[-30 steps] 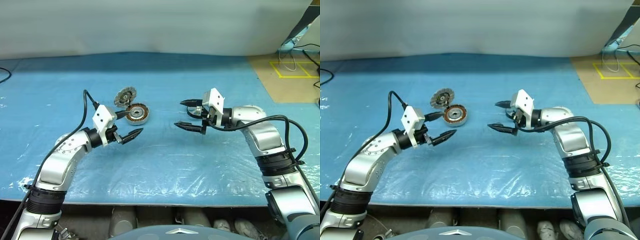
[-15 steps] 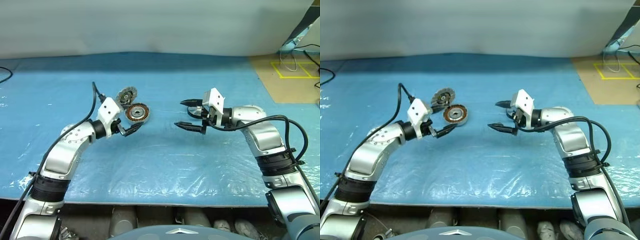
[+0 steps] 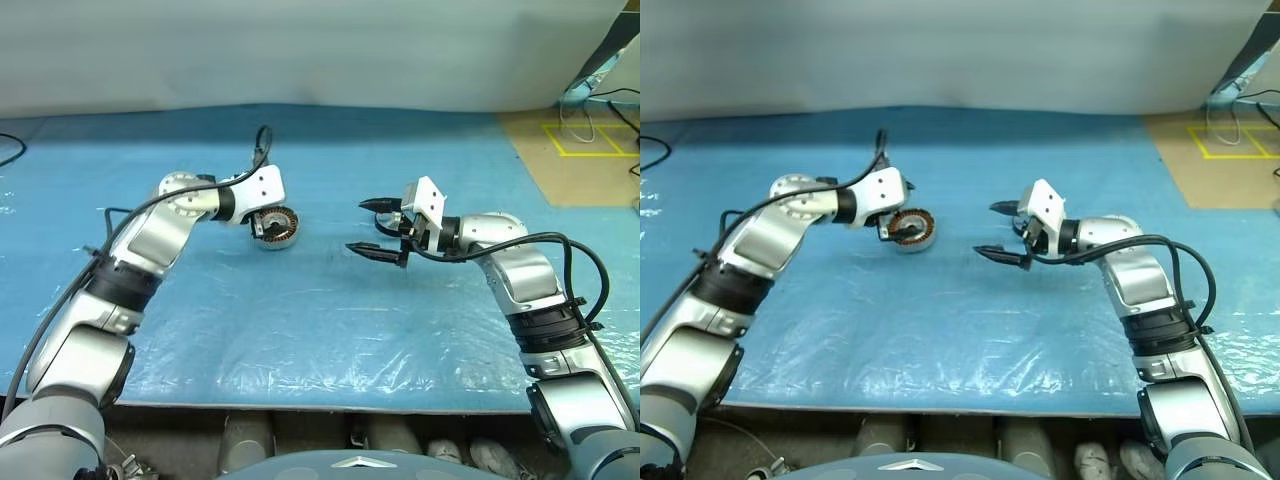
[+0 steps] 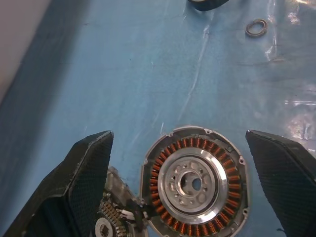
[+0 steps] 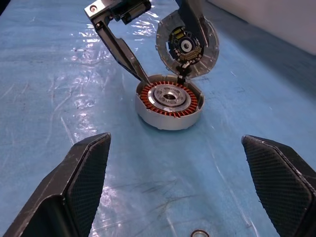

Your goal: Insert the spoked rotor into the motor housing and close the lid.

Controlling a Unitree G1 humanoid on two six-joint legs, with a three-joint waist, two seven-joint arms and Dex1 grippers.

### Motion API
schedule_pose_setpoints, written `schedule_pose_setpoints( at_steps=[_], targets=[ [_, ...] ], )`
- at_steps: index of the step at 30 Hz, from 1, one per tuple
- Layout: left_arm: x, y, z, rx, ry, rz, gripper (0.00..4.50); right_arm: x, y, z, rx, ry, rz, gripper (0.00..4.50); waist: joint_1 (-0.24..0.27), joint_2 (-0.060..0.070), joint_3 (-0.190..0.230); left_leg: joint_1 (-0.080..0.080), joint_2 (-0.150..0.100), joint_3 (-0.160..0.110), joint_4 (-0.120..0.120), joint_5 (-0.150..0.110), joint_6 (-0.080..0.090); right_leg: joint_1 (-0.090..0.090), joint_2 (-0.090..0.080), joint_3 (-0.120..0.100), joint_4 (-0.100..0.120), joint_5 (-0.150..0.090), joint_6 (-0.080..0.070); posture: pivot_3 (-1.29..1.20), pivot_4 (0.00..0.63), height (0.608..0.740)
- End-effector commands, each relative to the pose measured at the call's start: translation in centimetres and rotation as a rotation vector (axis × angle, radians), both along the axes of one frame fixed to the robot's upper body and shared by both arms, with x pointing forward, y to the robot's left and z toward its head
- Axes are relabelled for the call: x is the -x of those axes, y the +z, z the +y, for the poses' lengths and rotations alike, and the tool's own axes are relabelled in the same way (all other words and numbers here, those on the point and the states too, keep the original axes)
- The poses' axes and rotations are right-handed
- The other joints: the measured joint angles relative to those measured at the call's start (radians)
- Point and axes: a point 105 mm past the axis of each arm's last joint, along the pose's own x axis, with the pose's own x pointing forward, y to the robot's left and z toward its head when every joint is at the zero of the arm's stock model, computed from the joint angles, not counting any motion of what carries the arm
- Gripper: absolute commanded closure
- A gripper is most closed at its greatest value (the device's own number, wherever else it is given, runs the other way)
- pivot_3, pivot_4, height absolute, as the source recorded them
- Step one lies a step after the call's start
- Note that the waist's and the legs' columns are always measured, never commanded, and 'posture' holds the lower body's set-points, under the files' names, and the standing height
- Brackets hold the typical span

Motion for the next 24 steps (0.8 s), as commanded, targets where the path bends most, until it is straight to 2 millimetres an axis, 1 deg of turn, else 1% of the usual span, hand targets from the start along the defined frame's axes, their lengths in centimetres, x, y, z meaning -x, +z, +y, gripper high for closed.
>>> schedule_pose_setpoints(
  at_steps=[1, 3, 6, 8, 10, 12, 14, 16, 20, 24],
  targets=[
    [-0.3, 0.0, 0.2, -0.108, -0.041, 0.06, 0.0, 0.5, 0.9, 0.5, -0.023, 0.01, -0.051, 0.01, 0.001, 0.0, 0.0, 0.0, 0.0, 0.0, 0.0, 0.0, 0.0, 0.0, 0.0, 0.0, 0.0, 0.0, 0.0, 0.0, 0.15, 0.74],
    [0.0, -0.6, 0.2, -0.176, -0.102, 0.118, 0.0, 0.6, 0.7, 0.5, -0.03, -0.001, -0.05, 0.01, 0.002, 0.0, 0.0, -0.001, 0.0, 0.0, -0.001, 0.0, -0.001, 0.0, 0.001, 0.0, 0.0, 0.0, 0.0, 0.0, 0.15, 0.74],
    [-0.3, -1.6, 1.2, -0.286, -0.116, 0.128, 0.0, 0.8, 0.5, 0.5, -0.038, -0.014, -0.05, 0.01, 0.003, 0.0, 0.0, -0.001, 0.0, 0.0, -0.001, 0.0, -0.001, 0.0, 0.0, 0.0, 0.0, 0.0, 0.0, 0.0, 0.15, 0.74],
    [-0.2, -2.1, 1.3, -0.3, -0.128, 0.152, 0.0, 1.0, 0.3, 0.5, -0.043, -0.023, -0.049, 0.01, 0.003, 0.0, 0.0, -0.001, 0.0, 0.0, -0.001, 0.0, -0.001, 0.0, 0.0, 0.0, 0.0, 0.0, 0.0, 0.0, 0.15, 0.74],
    [0.0, -2.3, 1.3, -0.296, -0.14, 0.173, 0.0, 1.2, 0.1, 0.5, -0.047, -0.034, -0.046, 0.01, 0.005, 0.0, 0.0, -0.001, 0.0, -0.001, -0.001, 0.0, -0.001, 0.0, 0.0, -0.001, 0.0, 0.0, 0.0, 0.0, 0.15, 0.74],
    [-0.3, -2.4, 1.4, -0.296, -0.125, 0.175, 0.0, 1.4, -0.1, 0.4, -0.047, -0.044, -0.044, 0.01, 0.006, 0.0, 0.0, -0.001, 0.0, -0.001, -0.001, 0.0, -0.001, 0.0, 0.0, 0.0, 0.0, 0.0, 0.0, 0.0, 0.15, 0.74],
    [-1.5, -2.1, 1.6, -0.266, -0.049, 0.151, 0.0, 1.6, -0.3, 0.3, -0.046, -0.05, -0.043, 0.01, 0.008, 0.0, 0.0, -0.001, 0.0, -0.001, -0.001, 0.0, -0.001, 0.0, 0.0, 0.0, 0.0, 0.0, 0.0, 0.0, 0.15, 0.74],
    [-1.9, -2.0, 1.7, -0.249, -0.024, 0.147, 0.0, 1.7, -0.4, 0.2, -0.044, -0.06, -0.045, 0.01, 0.009, -0.001, 0.0, -0.001, -0.001, -0.001, -0.001, 0.001, -0.002, 0.0, 0.0, 0.0, 0.0, 0.0, 0.0, 0.0, 0.15, 0.74],
    [-1.5, -2.5, 2.1, -0.23, -0.021, 0.193, 0.0, 1.7, -0.4, -0.1, -0.045, -0.08, -0.047, 0.01, 0.008, -0.001, 0.0, -0.001, 0.0, -0.001, -0.002, 0.001, -0.002, 0.0, 0.0, 0.0, -0.001, 0.0, 0.0, 0.0, 0.15, 0.74],
    [-0.8, -1.8, 1.4, -0.134, -0.054, 0.257, 0.0, 2.0, -0.8, -0.1, -0.041, -0.084, -0.043, 0.01, 0.009, -0.001, 0.001, -0.001, 0.0, -0.001, -0.002, 0.001, -0.002, 0.0, 0.0, 0.0, -0.002, 0.0, 0.0, 0.0, 0.15, 0.74]
  ],
)
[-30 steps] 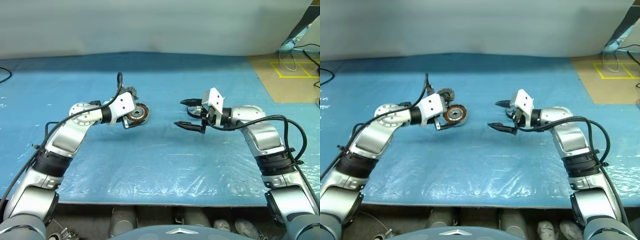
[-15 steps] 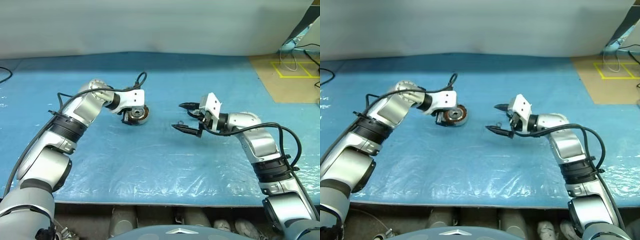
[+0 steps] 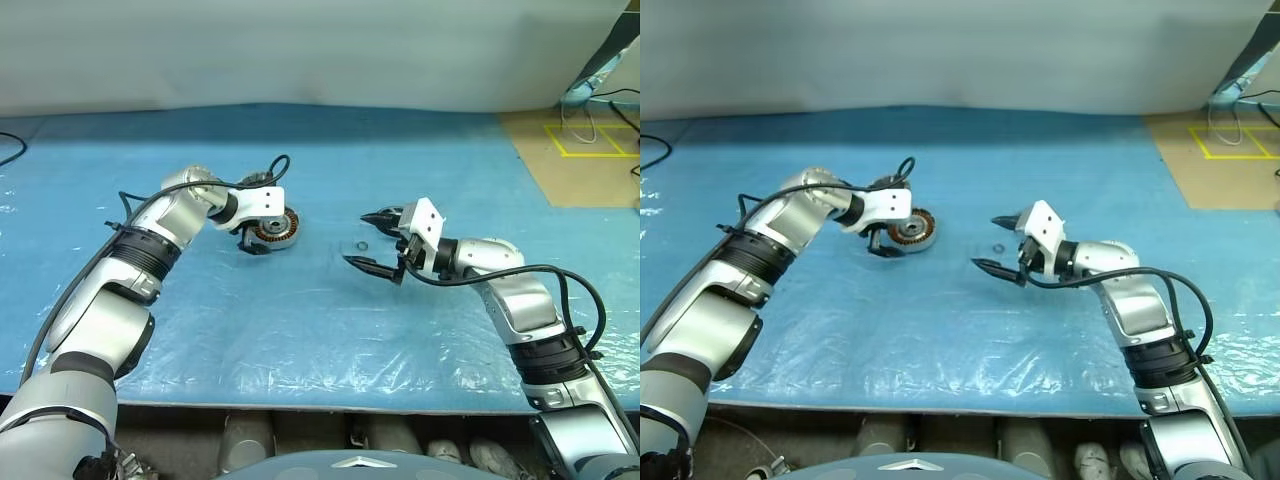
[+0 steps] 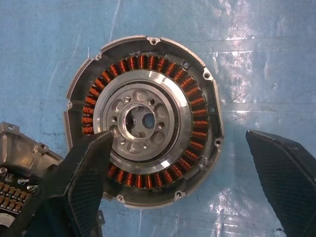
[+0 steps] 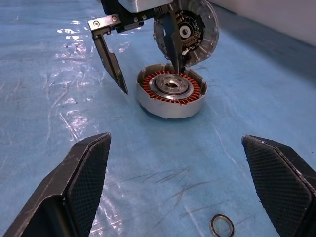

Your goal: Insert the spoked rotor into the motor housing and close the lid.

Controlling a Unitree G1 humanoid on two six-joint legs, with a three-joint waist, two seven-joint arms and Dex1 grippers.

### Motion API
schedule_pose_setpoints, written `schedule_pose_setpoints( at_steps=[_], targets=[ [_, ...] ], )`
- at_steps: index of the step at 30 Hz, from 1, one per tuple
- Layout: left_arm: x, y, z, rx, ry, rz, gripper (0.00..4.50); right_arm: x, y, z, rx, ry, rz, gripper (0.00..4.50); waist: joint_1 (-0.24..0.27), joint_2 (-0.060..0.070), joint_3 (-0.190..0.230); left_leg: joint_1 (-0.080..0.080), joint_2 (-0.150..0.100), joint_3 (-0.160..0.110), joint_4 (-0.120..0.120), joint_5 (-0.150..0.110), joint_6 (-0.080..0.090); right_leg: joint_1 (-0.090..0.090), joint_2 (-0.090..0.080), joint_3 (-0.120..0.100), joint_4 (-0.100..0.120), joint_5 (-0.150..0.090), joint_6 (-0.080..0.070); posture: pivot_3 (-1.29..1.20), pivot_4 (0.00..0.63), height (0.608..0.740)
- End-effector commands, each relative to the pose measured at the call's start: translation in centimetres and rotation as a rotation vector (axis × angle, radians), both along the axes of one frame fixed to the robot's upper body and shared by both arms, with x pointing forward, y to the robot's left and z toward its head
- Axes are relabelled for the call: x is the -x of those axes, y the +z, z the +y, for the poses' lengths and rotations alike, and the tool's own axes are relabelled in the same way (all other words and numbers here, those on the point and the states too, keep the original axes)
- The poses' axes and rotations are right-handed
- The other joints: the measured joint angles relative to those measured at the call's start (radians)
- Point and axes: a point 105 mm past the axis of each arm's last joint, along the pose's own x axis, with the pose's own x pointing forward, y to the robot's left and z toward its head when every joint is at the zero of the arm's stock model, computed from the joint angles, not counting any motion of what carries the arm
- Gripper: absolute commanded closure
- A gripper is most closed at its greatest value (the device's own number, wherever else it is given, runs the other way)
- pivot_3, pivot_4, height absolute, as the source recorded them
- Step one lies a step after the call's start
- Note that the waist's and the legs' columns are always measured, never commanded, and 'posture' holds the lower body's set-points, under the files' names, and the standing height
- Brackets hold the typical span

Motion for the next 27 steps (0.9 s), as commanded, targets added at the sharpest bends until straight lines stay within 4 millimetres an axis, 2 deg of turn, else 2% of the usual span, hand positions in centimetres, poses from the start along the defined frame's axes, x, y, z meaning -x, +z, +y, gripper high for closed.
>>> schedule_pose_setpoints(
  at_steps=[1, 4, 8, 13, 22, 27],
  targets=[
    [0.2, 2.2, -0.1, 0.089, -0.023, -0.002, 0.0, 0.4, 1.3, 0.0, -0.009, 0.003, -0.055, 0.01, 0.0, 0.0, 0.0, 0.0, 0.0, 0.0, 0.0, 0.0, 0.0, 0.0, 0.0, 0.0, 0.0, 0.0, 0.0, 0.0, 0.15, 0.74],
    [0.3, 3.0, 0.5, 0.126, -0.033, 0.004, 0.0, 0.4, 1.3, -0.2, -0.006, -0.004, -0.055, 0.01, -0.001, 0.0, 0.0, 0.0, 0.0, 0.0, -0.001, 0.0, 0.0, 0.0, 0.0, 0.0, -0.001, 0.0, 0.0, 0.0, 0.15, 0.74],
    [0.3, 2.7, 1.4, 0.091, -0.064, -0.021, 0.0, 0.4, 1.3, -0.2, -0.006, -0.01, -0.057, 0.01, -0.001, 0.0, 0.0, 0.0, 0.0, 0.0, -0.001, 0.0, 0.0, 0.0, 0.0, 0.0, -0.002, 0.0, 0.0, 0.0, 0.15, 0.74],
    [1.0, 2.0, 1.5, 0.091, -0.134, -0.022, 0.0, 0.3, 1.3, -0.3, -0.004, -0.013, -0.061, 0.01, 0.001, 0.0, 0.0, 0.0, 0.001, 0.0, -0.002, 0.0, 0.0, 0.0, 0.0, 0.0, -0.003, 0.0, 0.0, 0.0, 0.15, 0.74],
    [0.9, 1.1, 1.5, 0.112, -0.122, -0.001, 0.0, 0.3, 1.3, -0.5, -0.003, -0.024, -0.064, 0.01, 0.002, 0.0, 0.0, 0.0, 0.001, 0.0, -0.002, 0.0, 0.0, 0.001, 0.0, 0.0, -0.004, 0.0, 0.0, 0.0, 0.15, 0.74],
    [1.3, 1.3, 0.4, 0.197, -0.138, 0.018, 0.0, 0.3, 1.1, -0.4, -0.003, -0.027, -0.062, 0.01, 0.003, 0.0, 0.0, 0.0, 0.001, 0.0, -0.002, 0.0, 0.0, 0.001, 0.0, 0.0, -0.004, 0.0, 0.0, 0.0, 0.15, 0.74]
  ],
)
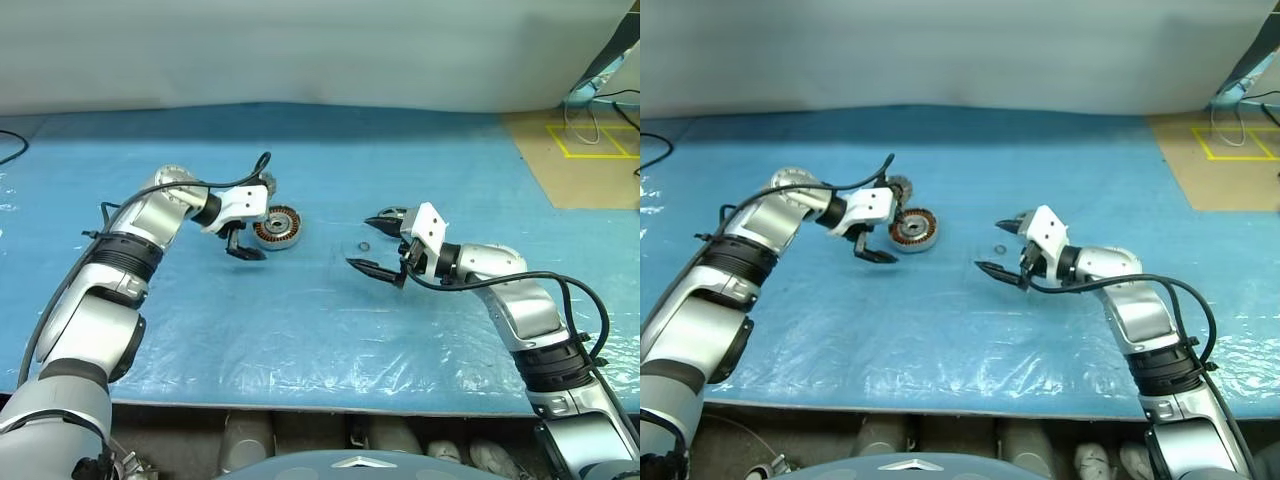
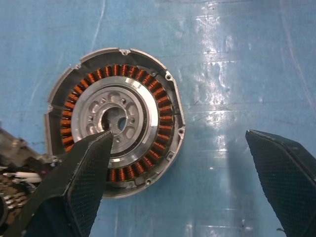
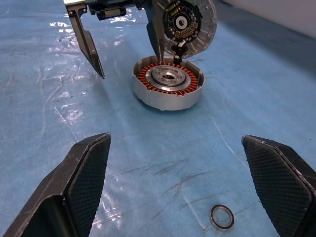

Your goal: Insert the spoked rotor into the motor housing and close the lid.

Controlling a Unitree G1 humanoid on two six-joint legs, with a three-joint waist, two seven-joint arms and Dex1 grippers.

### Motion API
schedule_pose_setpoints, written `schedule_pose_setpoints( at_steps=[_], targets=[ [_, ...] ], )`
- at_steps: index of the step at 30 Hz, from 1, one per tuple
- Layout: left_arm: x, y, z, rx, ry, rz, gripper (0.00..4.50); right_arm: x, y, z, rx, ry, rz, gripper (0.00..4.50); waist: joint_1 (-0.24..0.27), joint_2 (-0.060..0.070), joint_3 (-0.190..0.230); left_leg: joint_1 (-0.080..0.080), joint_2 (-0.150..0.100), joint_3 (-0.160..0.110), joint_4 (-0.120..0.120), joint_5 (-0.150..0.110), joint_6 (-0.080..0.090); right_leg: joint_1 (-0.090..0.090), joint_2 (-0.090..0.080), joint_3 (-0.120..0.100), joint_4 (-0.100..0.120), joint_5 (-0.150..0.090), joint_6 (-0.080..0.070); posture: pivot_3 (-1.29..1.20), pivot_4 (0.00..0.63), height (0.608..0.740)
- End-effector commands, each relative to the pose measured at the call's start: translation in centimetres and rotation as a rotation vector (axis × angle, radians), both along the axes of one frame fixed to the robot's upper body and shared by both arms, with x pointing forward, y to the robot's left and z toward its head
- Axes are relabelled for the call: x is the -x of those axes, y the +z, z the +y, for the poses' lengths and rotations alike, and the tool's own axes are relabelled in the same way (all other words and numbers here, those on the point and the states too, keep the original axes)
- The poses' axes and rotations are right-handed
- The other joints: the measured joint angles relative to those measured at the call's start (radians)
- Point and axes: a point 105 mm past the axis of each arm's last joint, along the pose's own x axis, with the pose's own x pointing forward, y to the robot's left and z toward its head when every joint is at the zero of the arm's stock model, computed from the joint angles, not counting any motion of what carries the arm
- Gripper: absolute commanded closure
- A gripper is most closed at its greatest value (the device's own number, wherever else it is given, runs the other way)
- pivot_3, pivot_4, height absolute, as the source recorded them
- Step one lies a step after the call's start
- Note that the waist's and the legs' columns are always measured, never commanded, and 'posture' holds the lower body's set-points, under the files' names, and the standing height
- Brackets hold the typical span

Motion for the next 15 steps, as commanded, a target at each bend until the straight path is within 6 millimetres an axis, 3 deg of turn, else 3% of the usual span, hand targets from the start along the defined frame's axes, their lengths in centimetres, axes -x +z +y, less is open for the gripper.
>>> schedule_pose_setpoints(
  at_steps=[1, 6, 9, 15],
  targets=[
    [0.1, 1.4, -0.7, 0.089, -0.023, -0.027, 0.0, 0.1, 1.6, 0.1, -0.011, 0.004, -0.068, 0.01, 0.0, 0.0, 0.0, 0.0, 0.0, 0.0, 0.0, 0.0, 0.0, 0.0, 0.0, 0.0, 0.0, 0.0, 0.0, 0.0, 0.15, 0.74],
    [0.1, 1.7, -0.9, 0.124, -0.024, -0.027, 0.0, 0.1, 1.6, 0.1, -0.015, -0.003, -0.071, 0.01, -0.001, 0.0, 0.0, 0.0, 0.0, 0.0, -0.001, 0.0, 0.0, 0.0, 0.0, 0.0, 0.0, 0.0, 0.0, 0.0, 0.15, 0.74],
    [-0.3, 2.1, -0.8, 0.127, -0.005, -0.034, 0.59, 0.2, 1.5, 0.0, -0.016, -0.008, -0.07, 0.0, -0.001, 0.0, 0.0, 0.0, 0.0, 0.0, -0.001, 0.0, 0.0, 0.0, 0.0, 0.0, -0.001, 0.0, 0.0, 0.0, 0.15, 0.74],
    [-0.2, 2.5, -0.8, 0.147, -0.011, -0.019, 0.59, 0.1, 1.5, 0.1, -0.021, -0.014, -0.076, 0.0, -0.001, 0.0, 0.0, 0.0, 0.0, 0.0, -0.002, 0.0, 0.0, 0.0, 0.0, 0.0, -0.002, 0.0, 0.0, 0.0, 0.15, 0.74]
  ],
)
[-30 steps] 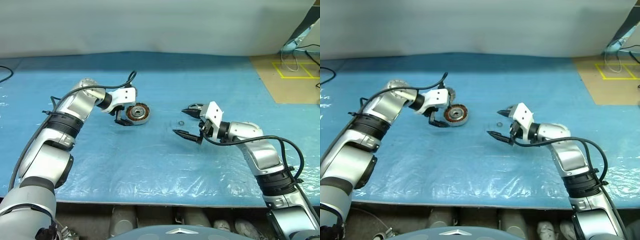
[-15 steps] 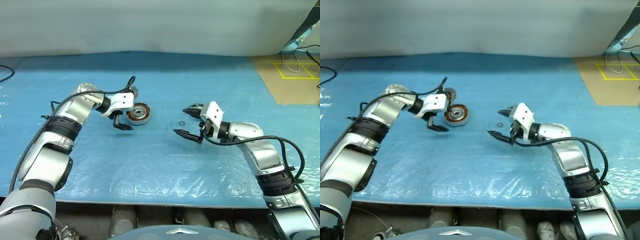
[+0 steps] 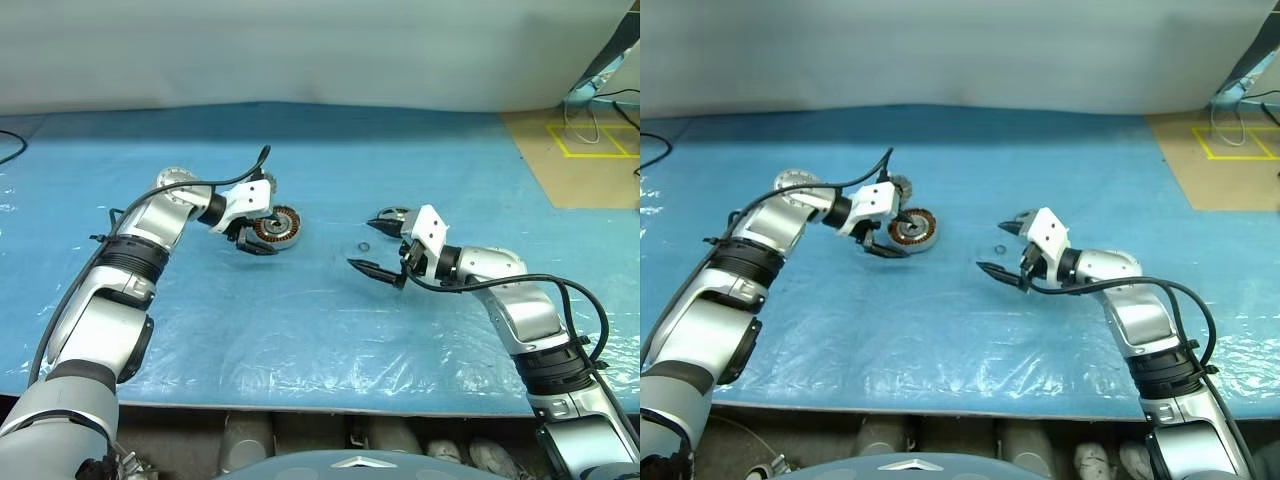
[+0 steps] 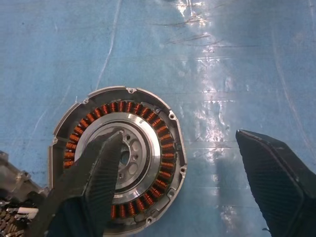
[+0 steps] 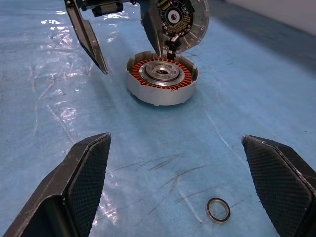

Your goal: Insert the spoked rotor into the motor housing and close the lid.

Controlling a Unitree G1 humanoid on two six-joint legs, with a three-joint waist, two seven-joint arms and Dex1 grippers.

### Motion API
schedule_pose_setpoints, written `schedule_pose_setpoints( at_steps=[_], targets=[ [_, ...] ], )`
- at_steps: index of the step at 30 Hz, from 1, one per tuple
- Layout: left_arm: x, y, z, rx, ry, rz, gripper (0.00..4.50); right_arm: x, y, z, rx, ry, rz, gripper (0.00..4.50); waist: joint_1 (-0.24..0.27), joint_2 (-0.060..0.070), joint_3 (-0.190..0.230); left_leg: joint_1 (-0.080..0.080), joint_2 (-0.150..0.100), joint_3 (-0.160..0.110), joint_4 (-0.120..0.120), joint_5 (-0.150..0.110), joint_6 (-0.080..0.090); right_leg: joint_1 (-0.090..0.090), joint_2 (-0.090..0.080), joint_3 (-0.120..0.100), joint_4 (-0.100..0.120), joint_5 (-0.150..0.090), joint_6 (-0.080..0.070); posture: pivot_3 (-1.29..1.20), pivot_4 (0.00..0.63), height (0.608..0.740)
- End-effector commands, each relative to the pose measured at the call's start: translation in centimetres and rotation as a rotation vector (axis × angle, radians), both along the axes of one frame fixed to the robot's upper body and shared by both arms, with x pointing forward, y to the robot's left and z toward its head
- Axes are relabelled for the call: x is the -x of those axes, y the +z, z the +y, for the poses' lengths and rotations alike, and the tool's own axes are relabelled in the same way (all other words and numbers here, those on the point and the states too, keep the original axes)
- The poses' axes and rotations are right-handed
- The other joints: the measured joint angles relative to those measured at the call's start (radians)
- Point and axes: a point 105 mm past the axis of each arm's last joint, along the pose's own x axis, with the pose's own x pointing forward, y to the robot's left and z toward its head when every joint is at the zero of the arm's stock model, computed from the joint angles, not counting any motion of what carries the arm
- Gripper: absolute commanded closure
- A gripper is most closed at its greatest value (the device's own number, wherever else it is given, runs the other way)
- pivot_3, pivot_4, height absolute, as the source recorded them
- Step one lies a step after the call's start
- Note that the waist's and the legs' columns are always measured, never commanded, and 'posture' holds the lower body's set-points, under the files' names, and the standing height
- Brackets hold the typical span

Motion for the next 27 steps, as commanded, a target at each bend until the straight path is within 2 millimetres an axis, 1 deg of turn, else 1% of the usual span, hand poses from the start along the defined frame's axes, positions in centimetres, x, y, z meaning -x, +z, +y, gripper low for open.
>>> schedule_pose_setpoints(
  at_steps=[1, 6, 11, 13, 16, 20, 22, 25, 27],
  targets=[
    [-0.3, 1.7, -0.1, 0.037, -0.008, -0.034, 0.59, 0.2, 1.7, 0.4, -0.018, 0.015, -0.074, 0.0, 0.0, 0.0, 0.0, 0.0, 0.0, 0.0, 0.0, 0.0, 0.0, 0.0, 0.0, 0.0, 0.0, 0.0, 0.0, 0.0, 0.15, 0.74],
    [-0.7, 1.2, 0.4, -0.014, 0.01, -0.06, 0.59, 0.3, 1.6, 0.3, -0.021, 0.01, -0.075, 0.0, 0.0, 0.0, 0.0, 0.0, 0.0, 0.0, 0.0, 0.0, 0.0, 0.0, 0.0, 0.0, 0.0, 0.0, 0.0, 0.0, 0.15, 0.74],
    [-2.1, -0.4, 1.5, -0.16, 0.073, -0.137, 0.59, 0.3, 1.6, 0.4, -0.025, 0.006, -0.074, 0.0, 0.0, 0.0, 0.0, 0.0, 0.0, 0.0, 0.0, 0.0, 0.0, 0.0, 0.0, 0.0, 0.0, 0.0, 0.0, 0.0, 0.15, 0.74],
    [-2.4, -0.7, 1.0, -0.162, 0.083, -0.142, 0.59, 0.2, 1.6, 0.4, -0.028, 0.005, -0.073, 0.0, 0.0, 0.0, 0.0, 0.0, 0.0, 0.0, 0.0, 0.0, 0.0, 0.0, 0.0, 0.0, 0.0, 0.0, 0.0, 0.0, 0.15, 0.74],
    [-2.1, -0.6, -0.3, -0.121, 0.061, -0.124, 0.59, 0.2, 1.4, 0.3, -0.026, 0.001, -0.07, 0.0, 0.003, 0.0, 0.0, 0.0, 0.0, 0.0, 0.0, 0.0, 0.0, 0.0, 0.0, 0.0, 0.0, 0.0, 0.001, 0.0, 0.15, 0.74],
    [-1.9, -0.4, -1.0, -0.091, 0.037, -0.116, 0.59, 0.2, 1.4, 0.3, -0.025, -0.001, -0.07, 0.0, 0.011, 0.0, 0.0, 0.0, 0.0, 0.0, 0.0, 0.0, 0.0, 0.0, 0.0, 0.0, 0.0, 0.0, 0.001, 0.0, 0.15, 0.74],
    [-1.7, -0.4, -1.1, -0.087, 0.024, -0.105, 0.59, 0.2, 1.4, 0.2, -0.024, -0.002, -0.07, 0.0, 0.011, 0.0, 0.0, 0.0, 0.0, 0.0, 0.0, 0.0, 0.0, 0.0, 0.0, 0.0, 0.0, 0.0, 0.001, 0.0, 0.15, 0.74],
    [-2.0, -1.1, -0.3, -0.14, 0.047, -0.113, 0.59, 0.3, 1.3, 0.2, -0.024, -0.005, -0.07, 0.0, 0.013, 0.0, 0.0, 0.0, 0.0, 0.0, -0.001, 0.0, 0.0, 0.0, 0.0, 0.0, 0.0, 0.0, 0.001, 0.0, 0.15, 0.74],
    [-2.1, -1.3, -0.2, -0.159, 0.051, -0.118, 0.59, 0.3, 1.3, 0.2, -0.024, -0.006, -0.07, 0.0, 0.015, 0.0, 0.0, 0.0, 0.0, 0.0, -0.001, 0.0, 0.0, 0.0, 0.0, 0.0, 0.0, 0.0, 0.001, 0.0, 0.15, 0.74]
  ],
)
